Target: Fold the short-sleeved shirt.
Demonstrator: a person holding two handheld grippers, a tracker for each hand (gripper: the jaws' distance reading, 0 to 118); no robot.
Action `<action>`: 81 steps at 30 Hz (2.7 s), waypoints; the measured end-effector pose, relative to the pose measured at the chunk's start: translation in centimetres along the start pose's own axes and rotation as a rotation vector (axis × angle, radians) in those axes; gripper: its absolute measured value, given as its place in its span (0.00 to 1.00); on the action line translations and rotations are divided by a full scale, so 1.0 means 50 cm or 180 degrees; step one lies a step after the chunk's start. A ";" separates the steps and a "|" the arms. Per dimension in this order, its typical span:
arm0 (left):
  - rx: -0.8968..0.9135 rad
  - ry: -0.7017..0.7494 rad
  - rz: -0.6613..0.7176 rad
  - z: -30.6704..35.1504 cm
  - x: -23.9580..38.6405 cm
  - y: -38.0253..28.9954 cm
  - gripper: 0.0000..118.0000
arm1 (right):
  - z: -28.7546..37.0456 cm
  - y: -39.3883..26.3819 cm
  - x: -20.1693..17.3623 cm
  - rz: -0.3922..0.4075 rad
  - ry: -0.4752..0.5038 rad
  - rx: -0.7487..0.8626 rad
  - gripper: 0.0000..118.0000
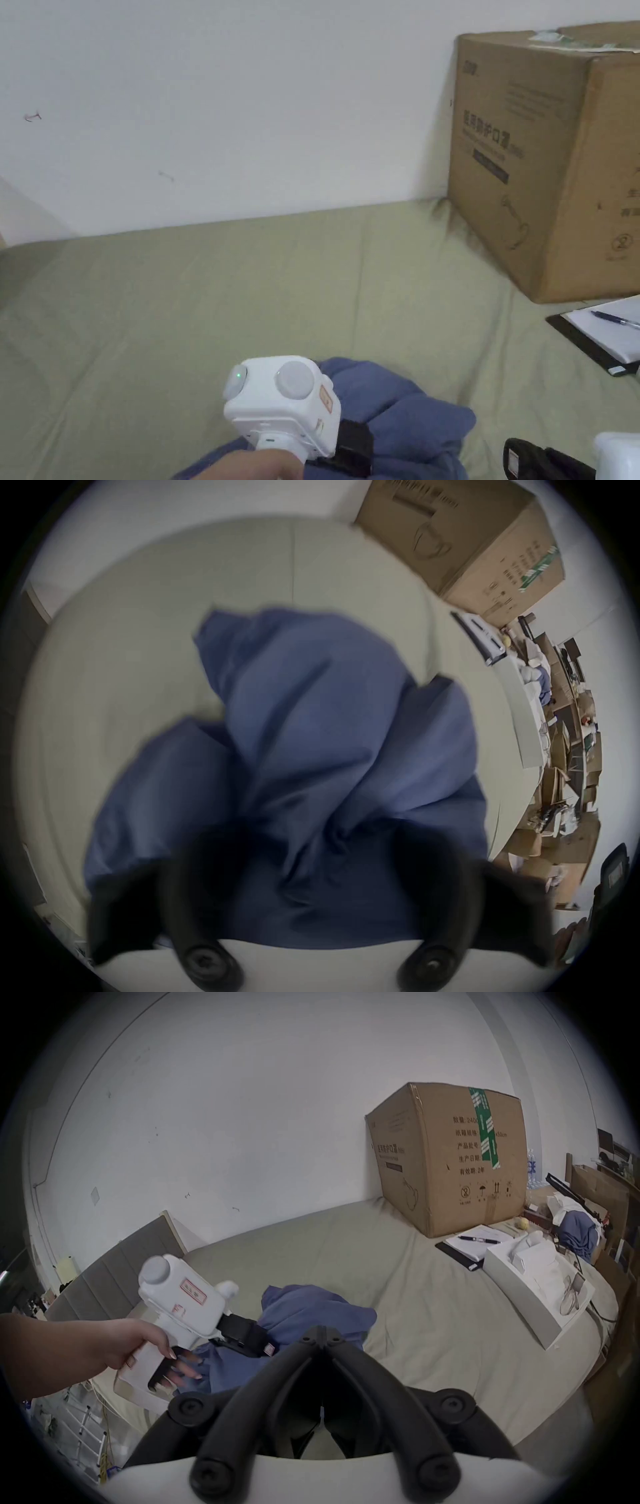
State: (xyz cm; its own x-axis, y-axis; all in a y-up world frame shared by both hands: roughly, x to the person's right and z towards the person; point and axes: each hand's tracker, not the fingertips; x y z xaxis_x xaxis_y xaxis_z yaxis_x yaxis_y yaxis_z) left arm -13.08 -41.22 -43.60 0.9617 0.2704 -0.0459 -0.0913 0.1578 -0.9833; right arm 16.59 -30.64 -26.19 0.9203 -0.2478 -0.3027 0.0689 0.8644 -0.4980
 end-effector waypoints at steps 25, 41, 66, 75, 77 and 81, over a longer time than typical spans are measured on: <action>0.4363 0.0987 0.0436 0.462 -0.122 -0.626 0.00 | 0.142 -0.001 -0.140 0.0615 -0.0221 0.1361 0.00; 0.4064 0.0868 0.0411 0.528 -0.156 -0.605 0.00 | 0.156 0.015 -0.185 0.0697 -0.0268 0.1392 0.00; 0.1236 0.0890 0.0938 0.117 -0.381 -0.261 0.07 | -0.066 -0.023 -0.136 0.0651 0.0029 0.0161 0.00; 0.1952 0.0336 0.1008 0.156 -0.348 -0.344 0.00 | -0.453 0.178 -0.142 0.0319 0.0774 -0.1264 0.05; 0.1968 0.0283 0.1014 0.161 -0.349 -0.350 0.00 | -0.578 0.196 -0.134 0.0262 0.0626 -0.1722 0.07; 0.1966 0.0313 0.0942 0.157 -0.347 -0.361 0.00 | -0.758 0.180 -0.130 0.0702 0.0104 -0.2264 0.93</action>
State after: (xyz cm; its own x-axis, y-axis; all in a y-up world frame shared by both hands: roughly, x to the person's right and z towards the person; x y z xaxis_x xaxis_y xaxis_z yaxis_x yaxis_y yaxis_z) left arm -30.16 -41.30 -23.65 0.8899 0.3027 -0.3412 -0.4559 0.6105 -0.6477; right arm -3.39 -37.82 -59.52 0.8712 -0.1238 -0.4751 -0.3923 0.4066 -0.8251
